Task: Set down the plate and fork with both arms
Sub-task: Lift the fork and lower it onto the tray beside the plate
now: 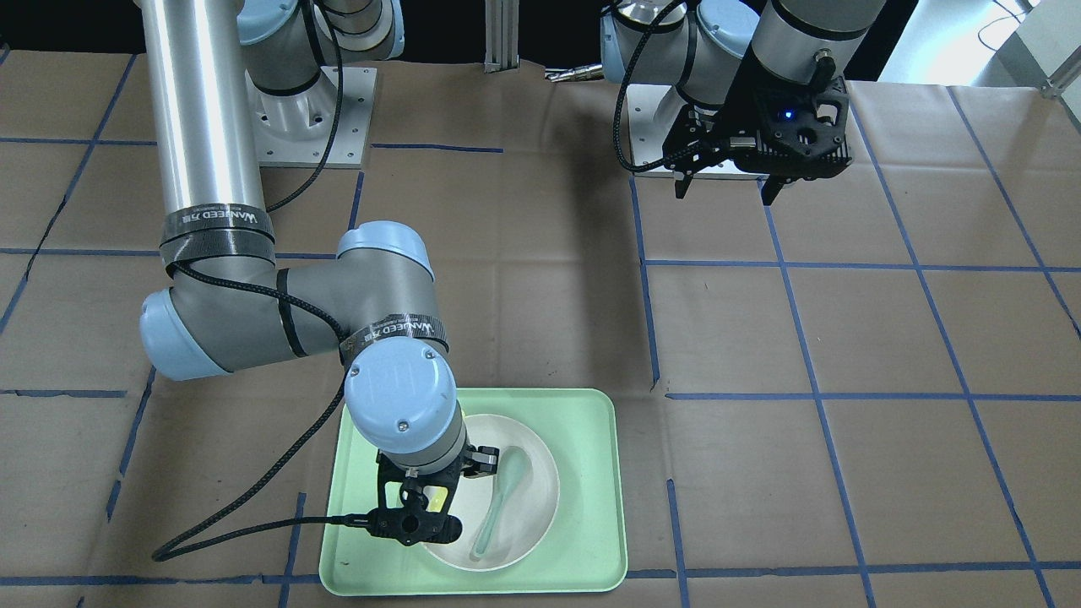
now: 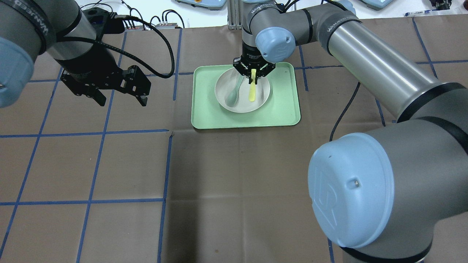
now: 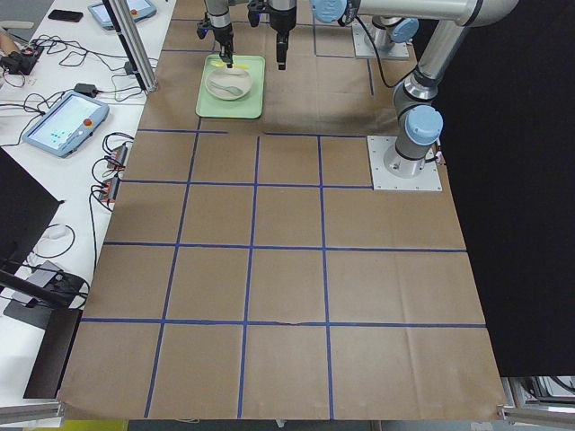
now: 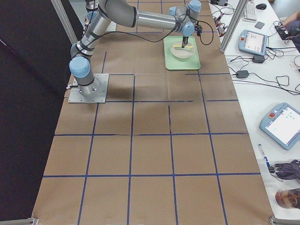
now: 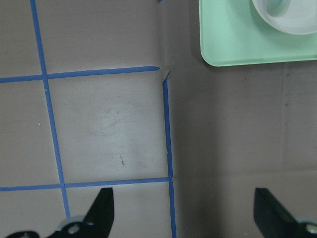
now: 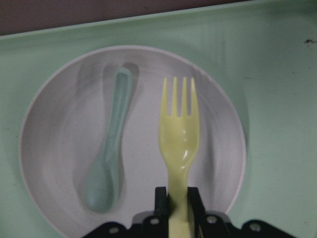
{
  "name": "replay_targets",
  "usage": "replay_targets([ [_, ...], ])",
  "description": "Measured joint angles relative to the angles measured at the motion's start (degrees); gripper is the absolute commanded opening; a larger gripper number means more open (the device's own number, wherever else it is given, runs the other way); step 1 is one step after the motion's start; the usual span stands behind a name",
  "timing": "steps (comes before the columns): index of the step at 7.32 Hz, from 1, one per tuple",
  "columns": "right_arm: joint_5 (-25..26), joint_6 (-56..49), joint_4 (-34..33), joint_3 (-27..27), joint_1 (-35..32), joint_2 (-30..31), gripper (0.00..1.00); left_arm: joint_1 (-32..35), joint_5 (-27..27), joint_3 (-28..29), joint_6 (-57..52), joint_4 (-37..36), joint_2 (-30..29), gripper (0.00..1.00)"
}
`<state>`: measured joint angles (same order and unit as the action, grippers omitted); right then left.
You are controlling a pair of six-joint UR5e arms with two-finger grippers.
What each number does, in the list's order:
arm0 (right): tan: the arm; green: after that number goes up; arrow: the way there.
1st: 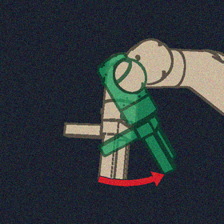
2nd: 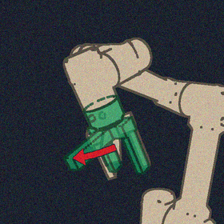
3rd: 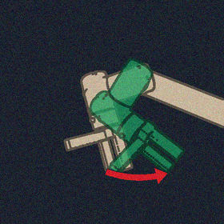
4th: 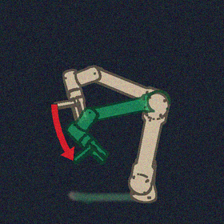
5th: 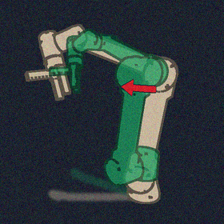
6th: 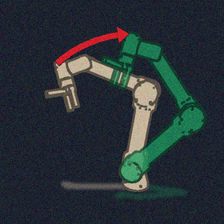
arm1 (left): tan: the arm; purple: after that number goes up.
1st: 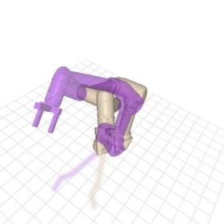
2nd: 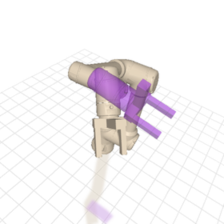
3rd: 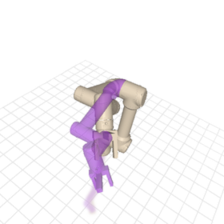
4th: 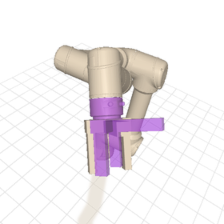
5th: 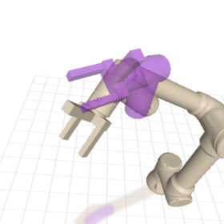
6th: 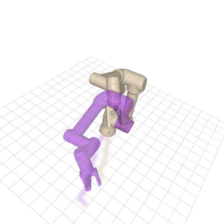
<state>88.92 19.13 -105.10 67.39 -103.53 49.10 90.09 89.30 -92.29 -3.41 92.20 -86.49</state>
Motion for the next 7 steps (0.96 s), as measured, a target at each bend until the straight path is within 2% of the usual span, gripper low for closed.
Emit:
replay_targets([
  [2, 4.5, -3.9, -0.1, 2.5, 1.8, 0.7, 0.02, 0.0, 0.0, 0.0, 0.1, 0.0, 0.0, 1.0],
  [4, 5.4, -5.4, -0.8, 4.9, 3.8, 0.8, 0.02, 0.0, 0.0, 0.0, 0.2, 0.0, -0.1, 1.0],
  [7, 5.3, -5.7, -3.9, 5.5, 4.9, -1.8, 0.03, -0.1, -0.3, -1.3, 0.2, -0.1, 0.0, 1.0],
])
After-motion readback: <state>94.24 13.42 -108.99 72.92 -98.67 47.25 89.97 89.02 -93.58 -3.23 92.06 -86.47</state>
